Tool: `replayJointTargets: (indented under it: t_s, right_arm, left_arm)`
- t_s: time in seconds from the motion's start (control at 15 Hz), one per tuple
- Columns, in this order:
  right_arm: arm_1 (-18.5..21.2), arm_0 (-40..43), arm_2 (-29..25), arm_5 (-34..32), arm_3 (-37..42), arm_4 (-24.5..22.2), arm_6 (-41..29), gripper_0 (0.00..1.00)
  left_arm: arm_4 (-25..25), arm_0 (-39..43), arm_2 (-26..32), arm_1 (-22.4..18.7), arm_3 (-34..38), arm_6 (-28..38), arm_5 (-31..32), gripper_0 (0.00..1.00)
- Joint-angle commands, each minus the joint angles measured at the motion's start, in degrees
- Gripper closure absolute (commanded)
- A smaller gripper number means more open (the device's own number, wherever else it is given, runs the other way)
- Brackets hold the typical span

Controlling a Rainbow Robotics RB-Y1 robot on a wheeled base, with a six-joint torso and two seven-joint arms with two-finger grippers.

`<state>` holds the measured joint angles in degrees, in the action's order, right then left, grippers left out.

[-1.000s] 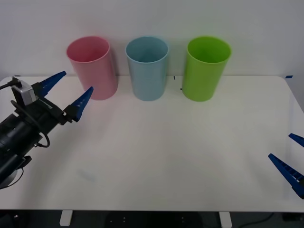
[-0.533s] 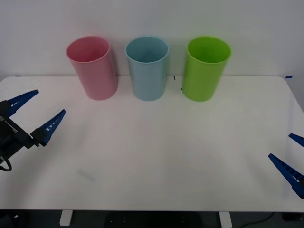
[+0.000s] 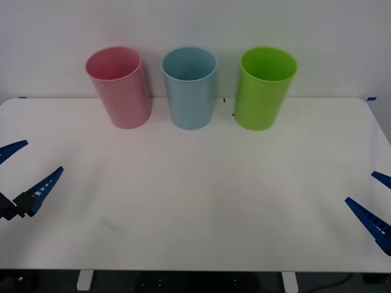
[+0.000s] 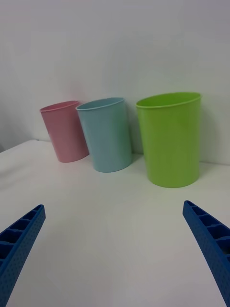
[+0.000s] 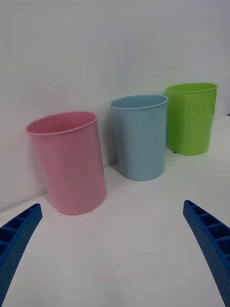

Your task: Grasp the object on the table and drop it into the matching bin: aluminum can to the light blue bin, PET bottle to the pink bin.

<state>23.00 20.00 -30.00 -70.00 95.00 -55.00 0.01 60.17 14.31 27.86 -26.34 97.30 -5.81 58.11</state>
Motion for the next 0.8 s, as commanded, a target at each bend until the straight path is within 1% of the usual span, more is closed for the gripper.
replayJointTargets:
  t_s: [0.07, 0.53, 0.8]
  right_arm:
    - [0.0, 0.0, 0.0, 0.0, 0.0, 0.0, 0.0, 0.0]
    - [0.0, 0.0, 0.0, 0.0, 0.0, 0.0, 0.0, 0.0]
    - [0.0, 0.0, 0.0, 0.0, 0.0, 0.0, 0.0, 0.0]
  left_arm:
    - [0.1, 1.7, 0.6, 0.1, 0.0, 0.0, 0.6, 0.0]
    - [-2.1, 3.5, 0.5, 0.0, 0.0, 0.5, 1.1, 0.0]
    - [-2.2, 3.7, 0.4, 0.1, 0.0, 0.7, 1.1, 0.0]
